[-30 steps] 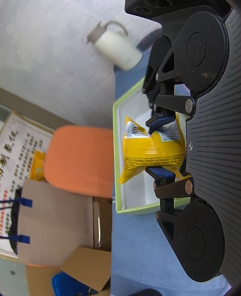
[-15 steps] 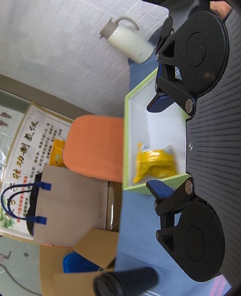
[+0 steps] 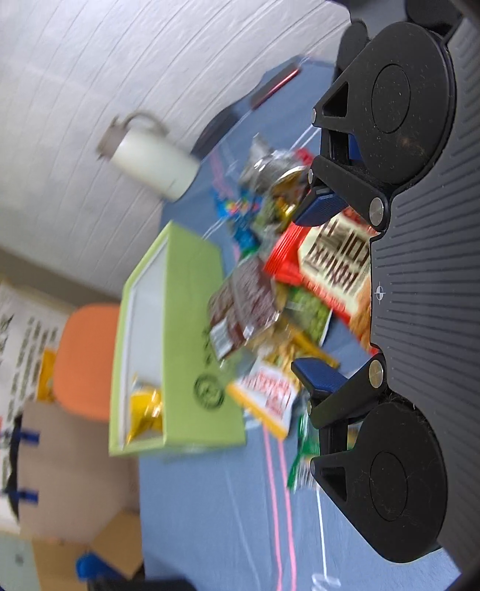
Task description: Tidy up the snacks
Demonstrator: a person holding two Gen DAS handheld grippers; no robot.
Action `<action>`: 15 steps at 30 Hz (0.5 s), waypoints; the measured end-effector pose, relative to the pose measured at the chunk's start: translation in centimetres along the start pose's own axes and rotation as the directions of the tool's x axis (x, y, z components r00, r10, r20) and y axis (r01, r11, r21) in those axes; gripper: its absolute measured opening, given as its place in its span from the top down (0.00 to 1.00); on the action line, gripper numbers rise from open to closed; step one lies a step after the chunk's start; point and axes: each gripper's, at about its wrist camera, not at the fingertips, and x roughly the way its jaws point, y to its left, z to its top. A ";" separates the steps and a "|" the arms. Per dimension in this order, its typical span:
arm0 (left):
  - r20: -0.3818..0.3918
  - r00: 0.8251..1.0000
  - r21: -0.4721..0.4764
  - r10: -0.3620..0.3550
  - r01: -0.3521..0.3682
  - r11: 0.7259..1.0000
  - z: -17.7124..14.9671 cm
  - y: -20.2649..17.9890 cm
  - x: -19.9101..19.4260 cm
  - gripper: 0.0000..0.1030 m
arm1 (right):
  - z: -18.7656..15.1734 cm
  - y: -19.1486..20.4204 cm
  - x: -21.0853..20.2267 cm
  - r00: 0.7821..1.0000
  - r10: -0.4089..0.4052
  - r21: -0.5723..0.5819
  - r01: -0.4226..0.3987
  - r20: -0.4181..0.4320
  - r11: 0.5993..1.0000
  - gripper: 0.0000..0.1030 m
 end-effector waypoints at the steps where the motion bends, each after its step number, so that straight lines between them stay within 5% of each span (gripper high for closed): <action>1: -0.021 1.000 0.007 0.003 -0.003 1.000 0.0 -0.1 0.3 0.41 | -0.1 0.2 0.3 1.000 0.002 -0.005 -0.002 -0.003 1.000 0.10; 7: -0.120 0.990 0.057 -0.078 0.085 0.995 -0.7 -0.2 1.4 0.42 | 0.3 0.1 2.1 0.999 -0.041 -0.053 0.039 -0.026 0.998 0.10; 12: -0.120 0.985 0.037 -0.124 0.129 0.991 -1.4 -1.3 1.1 0.35 | 1.3 -0.7 2.6 0.999 -0.032 -0.105 0.030 -0.018 0.994 0.09; 15: -0.117 0.980 0.032 -0.159 0.164 0.986 -2.1 -2.6 0.6 0.36 | 1.2 -1.1 2.4 0.995 -0.096 -0.147 0.092 -0.021 0.985 0.10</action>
